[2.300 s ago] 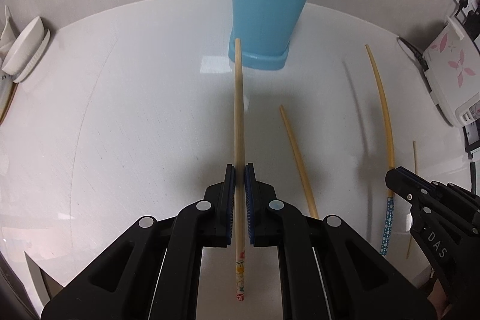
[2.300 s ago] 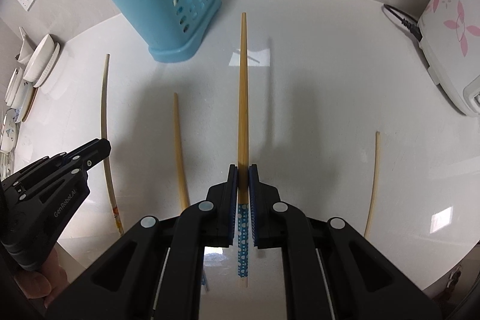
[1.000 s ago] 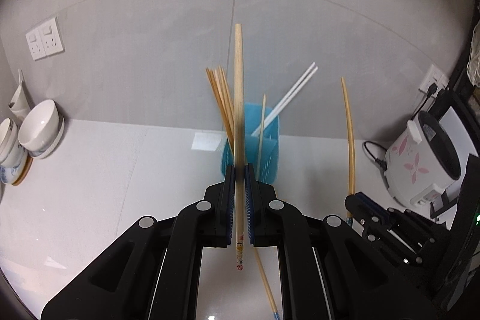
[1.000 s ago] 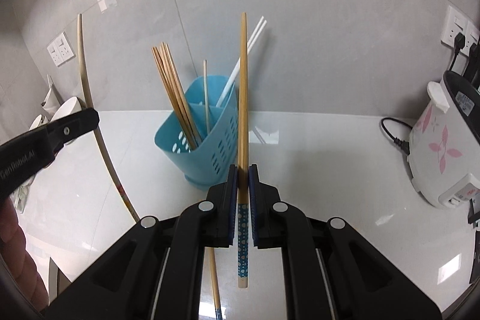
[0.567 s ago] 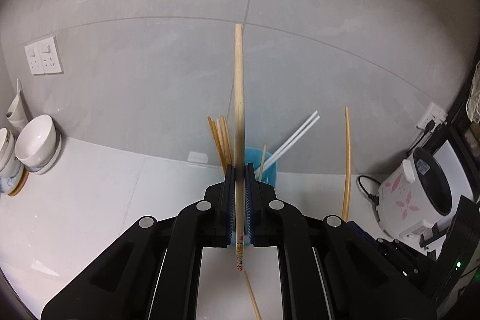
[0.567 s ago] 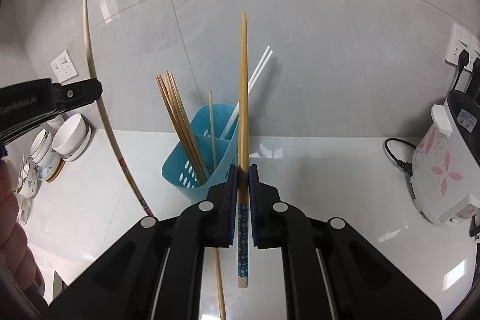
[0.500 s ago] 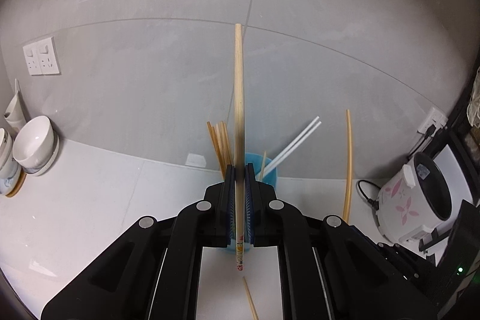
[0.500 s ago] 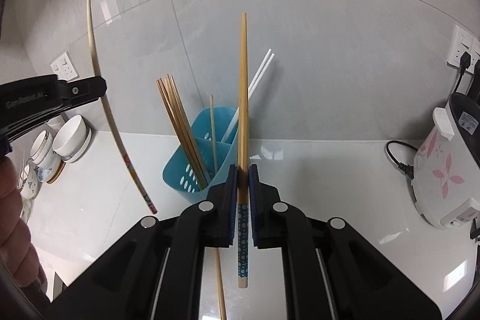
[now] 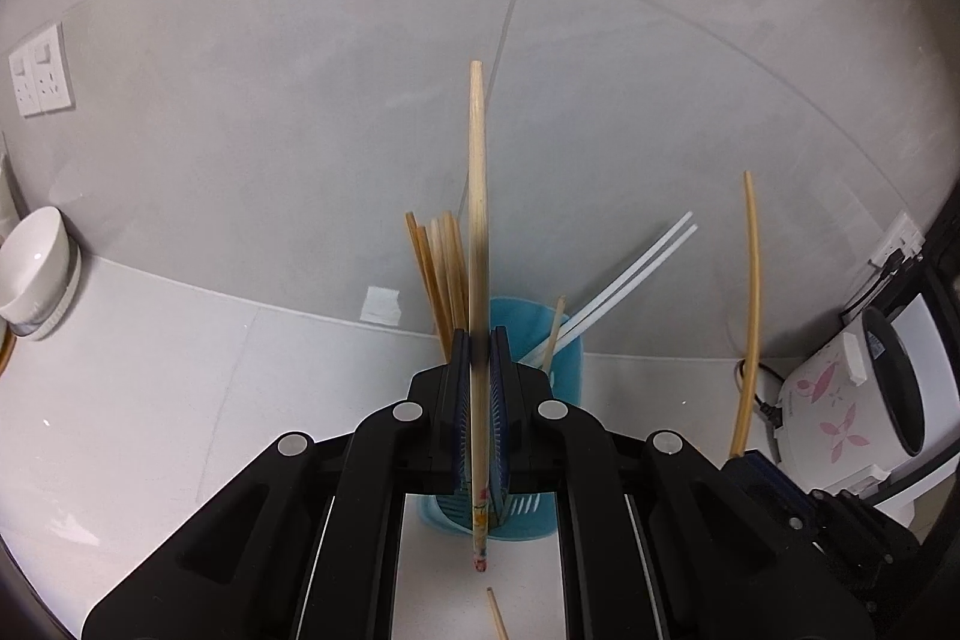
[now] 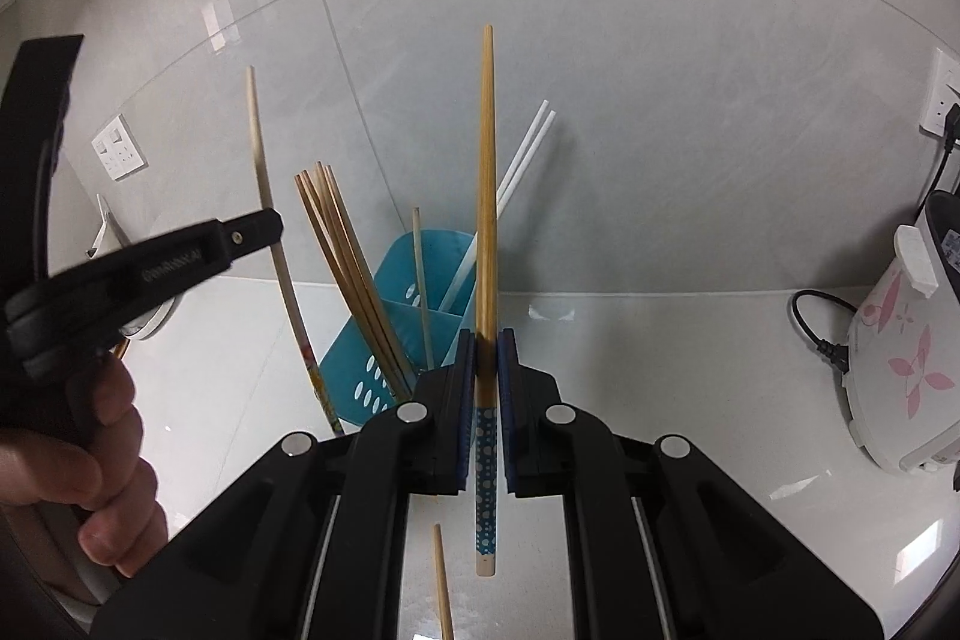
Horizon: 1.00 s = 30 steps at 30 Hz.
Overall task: Organize utensils
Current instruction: 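Lower the left tool's chopstick into the holder and open the left tool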
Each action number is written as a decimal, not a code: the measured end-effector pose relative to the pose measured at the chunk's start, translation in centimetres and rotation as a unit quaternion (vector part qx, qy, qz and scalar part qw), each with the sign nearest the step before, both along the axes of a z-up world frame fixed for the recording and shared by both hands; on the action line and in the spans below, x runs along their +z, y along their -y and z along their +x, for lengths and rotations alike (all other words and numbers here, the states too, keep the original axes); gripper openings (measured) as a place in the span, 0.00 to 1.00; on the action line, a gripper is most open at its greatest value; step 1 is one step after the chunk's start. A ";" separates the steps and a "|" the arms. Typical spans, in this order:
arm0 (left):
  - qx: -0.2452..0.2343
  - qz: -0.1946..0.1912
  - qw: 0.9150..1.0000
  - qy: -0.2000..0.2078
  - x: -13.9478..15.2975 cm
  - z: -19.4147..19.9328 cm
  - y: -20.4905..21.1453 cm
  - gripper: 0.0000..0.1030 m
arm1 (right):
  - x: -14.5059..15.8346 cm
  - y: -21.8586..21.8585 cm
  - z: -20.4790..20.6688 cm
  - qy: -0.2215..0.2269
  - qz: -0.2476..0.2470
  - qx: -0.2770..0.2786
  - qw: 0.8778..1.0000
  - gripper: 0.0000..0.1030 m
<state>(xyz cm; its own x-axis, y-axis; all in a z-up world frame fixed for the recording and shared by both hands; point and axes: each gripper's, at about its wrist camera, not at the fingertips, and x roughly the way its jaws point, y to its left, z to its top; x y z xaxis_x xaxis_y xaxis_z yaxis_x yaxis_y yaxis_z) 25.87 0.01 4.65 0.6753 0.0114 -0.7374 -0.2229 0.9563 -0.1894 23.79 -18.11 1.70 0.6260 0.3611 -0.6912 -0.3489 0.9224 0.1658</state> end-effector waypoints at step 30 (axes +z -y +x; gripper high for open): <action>0.004 0.017 1.000 0.007 -1.6 0.0 -1.6 0.27 | -0.1 -1.3 1.3 0.009 0.014 0.020 1.000 0.07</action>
<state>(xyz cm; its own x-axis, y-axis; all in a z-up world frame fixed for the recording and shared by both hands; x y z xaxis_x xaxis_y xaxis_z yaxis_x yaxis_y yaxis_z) 25.89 1.63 3.07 0.6852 0.0421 -0.7271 -0.2280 0.9606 -0.1592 25.06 -16.79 1.59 0.6235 0.4047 -0.6689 -0.3888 0.9028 0.1838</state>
